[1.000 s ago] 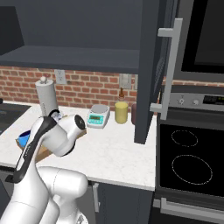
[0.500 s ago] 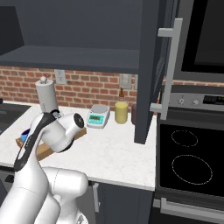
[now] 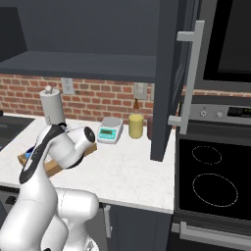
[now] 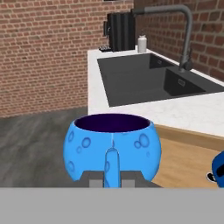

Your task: Pick the kettle from the counter and place it on the tray. Then pick the mug from the cabinet and place it on the tray. Then close the cabinet doors.

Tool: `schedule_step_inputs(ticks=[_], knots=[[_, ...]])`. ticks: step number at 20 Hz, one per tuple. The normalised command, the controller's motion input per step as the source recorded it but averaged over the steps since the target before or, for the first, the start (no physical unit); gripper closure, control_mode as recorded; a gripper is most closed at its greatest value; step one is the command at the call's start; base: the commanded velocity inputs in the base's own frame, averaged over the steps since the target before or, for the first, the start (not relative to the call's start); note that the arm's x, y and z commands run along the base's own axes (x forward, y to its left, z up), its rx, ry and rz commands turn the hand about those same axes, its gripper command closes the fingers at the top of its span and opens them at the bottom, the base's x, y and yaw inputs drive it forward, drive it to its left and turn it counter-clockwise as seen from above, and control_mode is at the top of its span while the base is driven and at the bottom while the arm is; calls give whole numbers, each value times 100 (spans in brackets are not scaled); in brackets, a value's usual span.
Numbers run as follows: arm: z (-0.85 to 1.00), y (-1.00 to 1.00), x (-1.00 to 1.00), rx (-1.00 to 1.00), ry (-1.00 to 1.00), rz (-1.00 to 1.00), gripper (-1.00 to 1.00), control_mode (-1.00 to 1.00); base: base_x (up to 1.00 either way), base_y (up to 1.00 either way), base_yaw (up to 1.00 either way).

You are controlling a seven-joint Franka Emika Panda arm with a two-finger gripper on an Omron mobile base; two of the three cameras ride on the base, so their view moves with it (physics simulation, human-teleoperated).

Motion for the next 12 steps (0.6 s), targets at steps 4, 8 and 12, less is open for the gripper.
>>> schedule_step_inputs(ticks=[4,8,12], knots=[[-27,0,0,0,0,0,100,-100,0,0,0],[-29,0,0,0,-1,0,100,-100,0,0,0],[-37,4,0,0,-6,0,100,-100,0,0,0]])
